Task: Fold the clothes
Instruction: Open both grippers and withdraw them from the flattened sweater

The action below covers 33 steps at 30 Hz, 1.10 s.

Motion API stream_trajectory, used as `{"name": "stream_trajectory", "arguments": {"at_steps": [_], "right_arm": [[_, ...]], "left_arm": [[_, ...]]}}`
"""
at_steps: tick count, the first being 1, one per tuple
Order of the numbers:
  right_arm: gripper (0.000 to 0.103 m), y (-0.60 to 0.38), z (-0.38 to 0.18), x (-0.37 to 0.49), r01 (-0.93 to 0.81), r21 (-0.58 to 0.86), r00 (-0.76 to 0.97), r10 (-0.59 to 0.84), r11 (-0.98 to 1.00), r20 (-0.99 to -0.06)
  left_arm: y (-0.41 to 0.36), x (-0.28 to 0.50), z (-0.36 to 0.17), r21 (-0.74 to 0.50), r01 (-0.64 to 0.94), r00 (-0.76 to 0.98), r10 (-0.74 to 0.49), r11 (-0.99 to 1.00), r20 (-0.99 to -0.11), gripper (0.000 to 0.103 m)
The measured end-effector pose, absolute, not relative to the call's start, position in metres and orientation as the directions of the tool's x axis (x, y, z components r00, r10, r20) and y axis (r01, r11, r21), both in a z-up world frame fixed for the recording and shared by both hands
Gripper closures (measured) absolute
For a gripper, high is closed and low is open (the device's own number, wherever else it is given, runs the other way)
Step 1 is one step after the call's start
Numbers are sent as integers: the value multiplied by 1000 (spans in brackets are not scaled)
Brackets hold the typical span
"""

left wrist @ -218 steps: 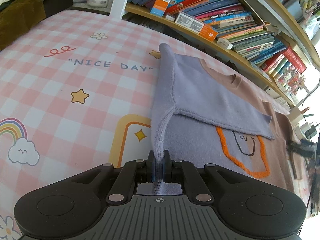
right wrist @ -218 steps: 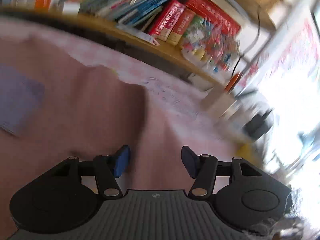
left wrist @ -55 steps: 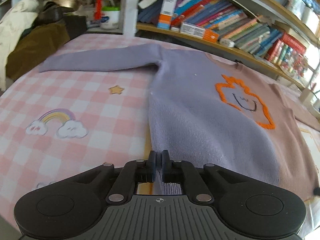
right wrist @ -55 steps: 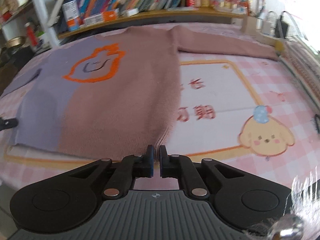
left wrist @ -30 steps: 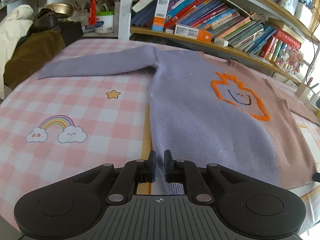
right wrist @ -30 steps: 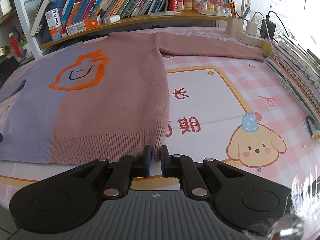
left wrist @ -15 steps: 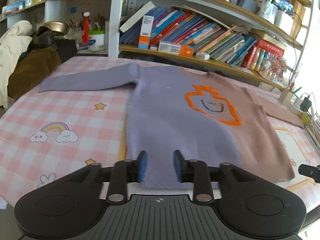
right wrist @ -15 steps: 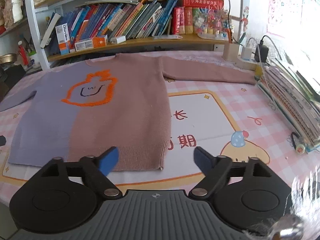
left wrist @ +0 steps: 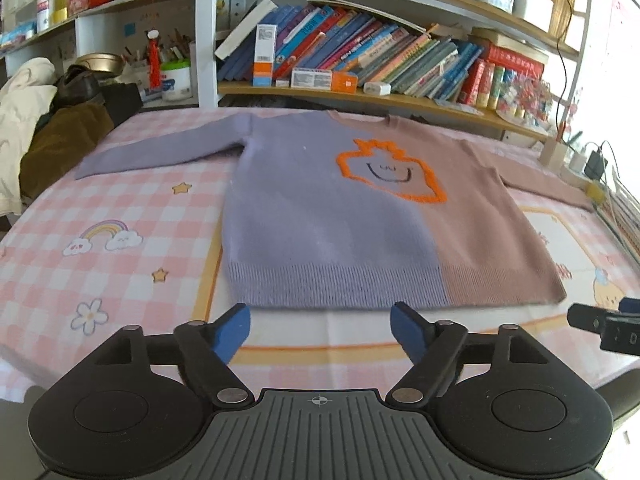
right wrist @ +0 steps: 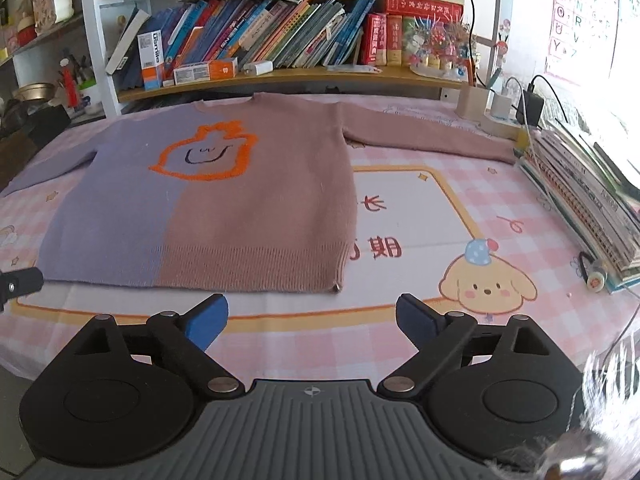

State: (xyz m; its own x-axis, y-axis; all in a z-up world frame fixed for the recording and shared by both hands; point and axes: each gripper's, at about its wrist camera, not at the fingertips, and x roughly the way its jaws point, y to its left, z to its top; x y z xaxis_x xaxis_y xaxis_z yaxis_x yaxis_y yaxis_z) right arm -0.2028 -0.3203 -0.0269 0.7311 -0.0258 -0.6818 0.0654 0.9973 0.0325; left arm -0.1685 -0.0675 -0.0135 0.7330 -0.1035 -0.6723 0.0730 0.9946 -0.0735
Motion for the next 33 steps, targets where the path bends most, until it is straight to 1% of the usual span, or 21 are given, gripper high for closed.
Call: {"name": "stream_trajectory", "arguments": {"at_steps": [8,10,12,13,18,23,33], "right_arm": [[11,-325,-32,-210,65,42,717,-18,997,-697],[11,-326,-33,-210,67,45,716,-17,997,-698],[8,-325,-33,-210,64,47,717,-13,997,-697],[5,-325,-33,-210,62,47,718,-12,997,-695],[3,-324,-33,-205,68,43,717,-19,997,-697],[2,-318,-34,-197,83,38,710,-32,996,-703],[1,-284,-31,-171,169,31,704,-99,985,-703]], "left_arm": [[-72,-184,-17,-51,44,721,-67,998,-690,17],[-71,-185,-17,-47,36,721,-58,998,-690,14],[-70,-184,-16,-44,30,722,-52,999,-690,13],[-70,-184,-16,-43,27,723,-50,999,-690,13],[-70,-178,-17,-40,47,719,-62,998,-692,12],[-64,-170,-20,-40,68,714,-76,997,-696,9],[-26,-126,-24,-48,154,711,-144,987,-689,9]]}}
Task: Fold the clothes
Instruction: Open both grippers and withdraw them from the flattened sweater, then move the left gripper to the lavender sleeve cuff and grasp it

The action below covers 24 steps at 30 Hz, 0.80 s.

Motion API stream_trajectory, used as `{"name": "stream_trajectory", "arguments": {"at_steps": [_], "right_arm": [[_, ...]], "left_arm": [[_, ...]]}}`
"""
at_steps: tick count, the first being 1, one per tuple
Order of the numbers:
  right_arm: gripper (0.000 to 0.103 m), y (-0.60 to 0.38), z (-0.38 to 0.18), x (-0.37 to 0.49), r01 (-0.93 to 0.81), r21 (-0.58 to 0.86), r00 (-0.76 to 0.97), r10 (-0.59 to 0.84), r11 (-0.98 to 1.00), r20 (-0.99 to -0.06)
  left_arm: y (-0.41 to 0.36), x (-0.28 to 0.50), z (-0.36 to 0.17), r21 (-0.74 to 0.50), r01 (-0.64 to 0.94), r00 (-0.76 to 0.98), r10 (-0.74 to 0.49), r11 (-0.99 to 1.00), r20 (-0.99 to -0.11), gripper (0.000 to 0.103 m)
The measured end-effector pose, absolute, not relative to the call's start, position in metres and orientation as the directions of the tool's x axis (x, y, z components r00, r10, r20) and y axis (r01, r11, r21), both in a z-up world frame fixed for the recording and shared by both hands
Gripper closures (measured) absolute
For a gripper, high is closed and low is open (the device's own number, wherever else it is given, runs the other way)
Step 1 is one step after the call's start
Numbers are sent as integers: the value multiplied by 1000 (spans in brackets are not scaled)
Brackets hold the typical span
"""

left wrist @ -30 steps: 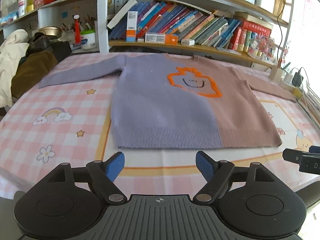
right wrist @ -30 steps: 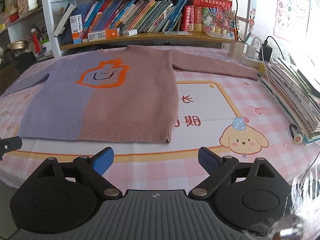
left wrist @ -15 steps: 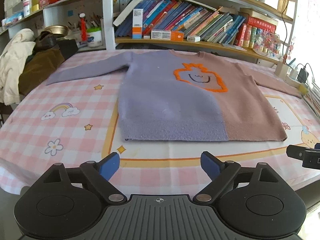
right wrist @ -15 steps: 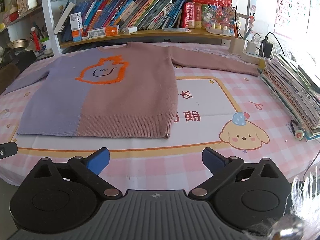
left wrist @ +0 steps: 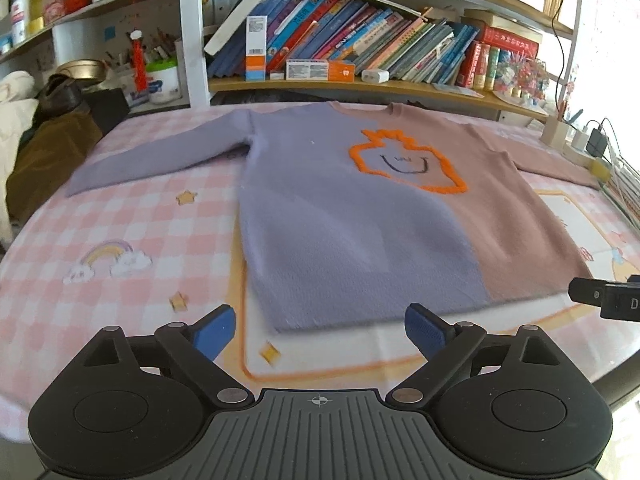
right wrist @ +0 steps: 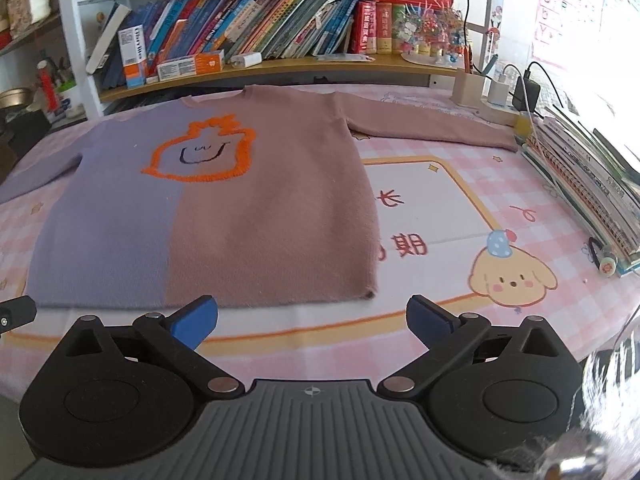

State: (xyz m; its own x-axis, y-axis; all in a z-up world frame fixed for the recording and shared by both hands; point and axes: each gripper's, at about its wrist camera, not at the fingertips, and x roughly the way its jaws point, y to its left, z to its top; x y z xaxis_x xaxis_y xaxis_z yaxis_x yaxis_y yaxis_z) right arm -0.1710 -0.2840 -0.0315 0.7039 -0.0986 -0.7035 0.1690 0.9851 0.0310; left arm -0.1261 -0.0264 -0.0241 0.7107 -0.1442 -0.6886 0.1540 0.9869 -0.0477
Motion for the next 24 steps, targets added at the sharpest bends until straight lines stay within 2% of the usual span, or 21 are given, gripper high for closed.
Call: {"name": "stream_trajectory", "arguments": {"at_steps": [9,24], "right_arm": [[1,-231,-28,-139,244,34,701,-152,969,-697],[1,-154,-22,-101,280,-6,689,-205,960,-695]], "left_arm": [[29,-77,-23,-46,215,705,-188,976,-684,9],[131,-20,-37,-134,111,718,-172,985,-674,9]]}}
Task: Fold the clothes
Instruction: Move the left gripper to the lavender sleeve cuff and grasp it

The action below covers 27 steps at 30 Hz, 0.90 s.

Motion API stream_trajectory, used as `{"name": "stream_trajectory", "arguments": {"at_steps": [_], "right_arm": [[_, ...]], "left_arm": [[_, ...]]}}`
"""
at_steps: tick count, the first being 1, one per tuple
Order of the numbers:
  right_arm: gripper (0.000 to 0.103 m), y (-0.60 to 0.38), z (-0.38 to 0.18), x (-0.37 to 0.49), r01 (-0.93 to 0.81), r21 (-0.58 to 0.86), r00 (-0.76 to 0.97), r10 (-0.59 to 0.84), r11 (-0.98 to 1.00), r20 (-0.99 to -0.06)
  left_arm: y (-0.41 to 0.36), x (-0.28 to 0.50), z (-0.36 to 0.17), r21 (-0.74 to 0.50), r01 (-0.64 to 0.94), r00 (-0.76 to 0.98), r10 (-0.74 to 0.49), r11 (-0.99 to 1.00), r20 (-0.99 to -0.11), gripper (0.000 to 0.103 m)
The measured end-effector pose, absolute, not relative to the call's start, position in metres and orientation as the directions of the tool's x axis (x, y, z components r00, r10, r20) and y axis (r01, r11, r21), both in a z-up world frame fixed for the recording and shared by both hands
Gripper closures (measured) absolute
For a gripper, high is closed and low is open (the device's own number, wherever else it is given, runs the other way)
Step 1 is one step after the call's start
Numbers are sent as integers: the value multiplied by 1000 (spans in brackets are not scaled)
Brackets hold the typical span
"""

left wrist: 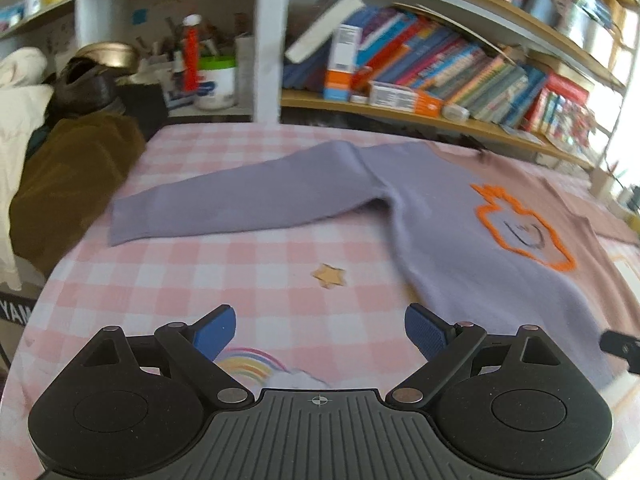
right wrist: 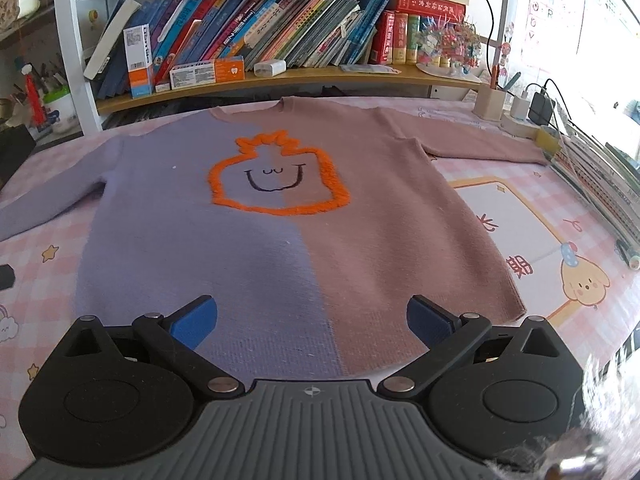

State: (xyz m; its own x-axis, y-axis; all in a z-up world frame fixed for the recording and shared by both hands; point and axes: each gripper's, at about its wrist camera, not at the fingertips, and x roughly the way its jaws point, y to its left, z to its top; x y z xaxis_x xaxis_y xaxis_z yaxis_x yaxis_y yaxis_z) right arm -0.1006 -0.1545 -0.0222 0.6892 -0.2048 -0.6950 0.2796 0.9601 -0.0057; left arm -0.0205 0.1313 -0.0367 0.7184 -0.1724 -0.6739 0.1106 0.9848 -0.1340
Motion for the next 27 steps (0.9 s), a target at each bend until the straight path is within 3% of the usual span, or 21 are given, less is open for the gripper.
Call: {"name": "stream_trajectory", "arguments": {"at_steps": [20,25,27], "right_arm": [[1,-142,-27,-89,295,-137,602,-296,946,-742],[1,-147,-26,-94,311,-163,578,-323,936,-749],[1,-149,-26,-97,321,-170,569,-333,932,-751]], "left_arm": [[249,60,-77,-337,-254,763,-26,906,-646,12],[262,77,-79,-372,-324,775,18,870,-632,39],[266,82,-80,-405,-342,782,17,848,-623,43]]}}
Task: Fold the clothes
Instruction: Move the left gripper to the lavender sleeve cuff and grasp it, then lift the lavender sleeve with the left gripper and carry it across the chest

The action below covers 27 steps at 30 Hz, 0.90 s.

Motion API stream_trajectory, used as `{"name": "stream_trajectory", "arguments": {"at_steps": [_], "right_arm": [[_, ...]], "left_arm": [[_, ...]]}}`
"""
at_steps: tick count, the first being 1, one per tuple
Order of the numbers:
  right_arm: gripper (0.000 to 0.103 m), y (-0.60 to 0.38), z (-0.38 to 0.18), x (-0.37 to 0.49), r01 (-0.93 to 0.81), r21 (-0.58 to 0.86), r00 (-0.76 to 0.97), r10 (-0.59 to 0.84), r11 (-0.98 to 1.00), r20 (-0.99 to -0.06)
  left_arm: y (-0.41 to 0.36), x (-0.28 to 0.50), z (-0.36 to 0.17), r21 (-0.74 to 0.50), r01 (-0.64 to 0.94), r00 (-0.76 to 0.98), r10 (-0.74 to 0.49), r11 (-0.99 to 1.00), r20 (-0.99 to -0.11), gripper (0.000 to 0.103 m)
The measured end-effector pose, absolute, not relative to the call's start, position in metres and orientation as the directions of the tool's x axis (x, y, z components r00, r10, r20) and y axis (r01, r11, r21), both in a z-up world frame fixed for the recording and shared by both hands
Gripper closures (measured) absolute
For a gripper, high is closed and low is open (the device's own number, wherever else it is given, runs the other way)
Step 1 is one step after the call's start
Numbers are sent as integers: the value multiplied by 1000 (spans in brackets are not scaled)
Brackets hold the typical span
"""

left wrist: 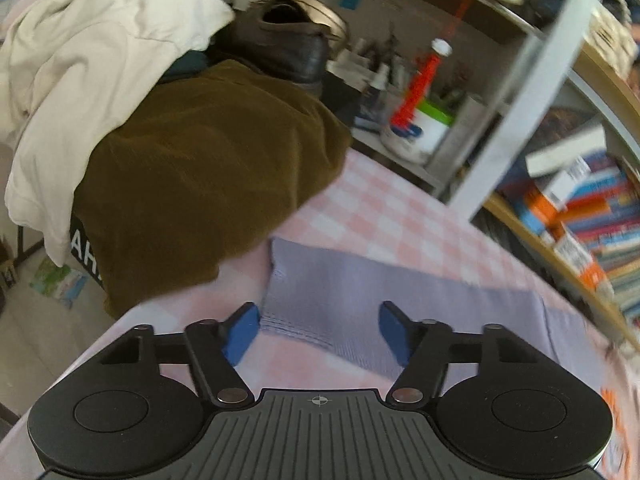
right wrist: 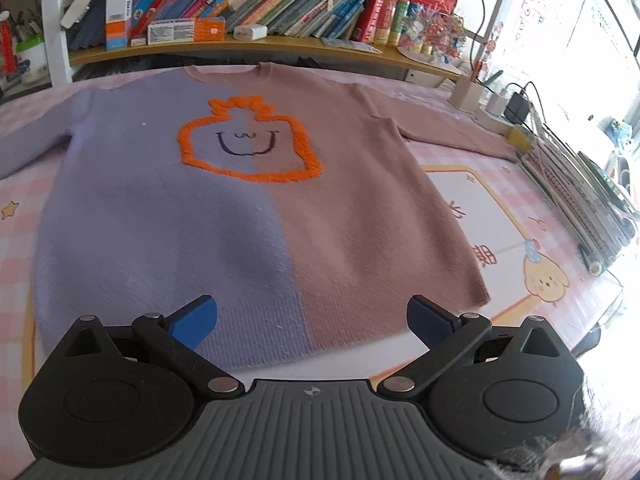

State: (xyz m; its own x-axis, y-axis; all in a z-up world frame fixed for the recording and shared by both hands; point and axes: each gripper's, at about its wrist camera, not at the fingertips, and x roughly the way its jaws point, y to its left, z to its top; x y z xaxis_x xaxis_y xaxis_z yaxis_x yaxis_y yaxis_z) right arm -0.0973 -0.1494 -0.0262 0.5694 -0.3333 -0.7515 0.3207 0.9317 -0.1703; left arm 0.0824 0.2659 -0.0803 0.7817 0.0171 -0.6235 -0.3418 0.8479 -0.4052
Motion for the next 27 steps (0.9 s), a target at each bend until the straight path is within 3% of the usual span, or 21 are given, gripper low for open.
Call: {"name": "stream_trajectory", "arguments": {"at_steps": [3,9,12,15,20,24,27], "right_arm": [[1,-154,-27,-101,339,-177,554,-349,924,-756],[1,-156,-26,-103,352,-182,542,-359,918,-760],[1,-156,-26,-104,352,-183,543,-359,918,-759],[1,-157,-25,-105,356,-181,543,-361,917,-758],[1,-160,-25,-107,373,-174,541,-366,912,-757],[1,-160,-25,-106,372,-170,544,-362,913,-757],[1,-160,-25,-106,369,-171,548,-362,914,-754]], "left_arm": [[266,88,-84,-488,-333,795,-39,807,-605,52],[247,92,-90,-602,-258,806,-175,756,-565,52],[242,93,-90,-605,-258,809,-173,753,-562,53],[251,93,-92,-605,-297,811,-140,739,-569,66],[268,96,-91,-592,-374,803,-70,714,-592,70],[276,99,-97,-591,-410,791,-51,694,-609,100],[280,98,-97,-601,-401,797,-60,691,-601,100]]}}
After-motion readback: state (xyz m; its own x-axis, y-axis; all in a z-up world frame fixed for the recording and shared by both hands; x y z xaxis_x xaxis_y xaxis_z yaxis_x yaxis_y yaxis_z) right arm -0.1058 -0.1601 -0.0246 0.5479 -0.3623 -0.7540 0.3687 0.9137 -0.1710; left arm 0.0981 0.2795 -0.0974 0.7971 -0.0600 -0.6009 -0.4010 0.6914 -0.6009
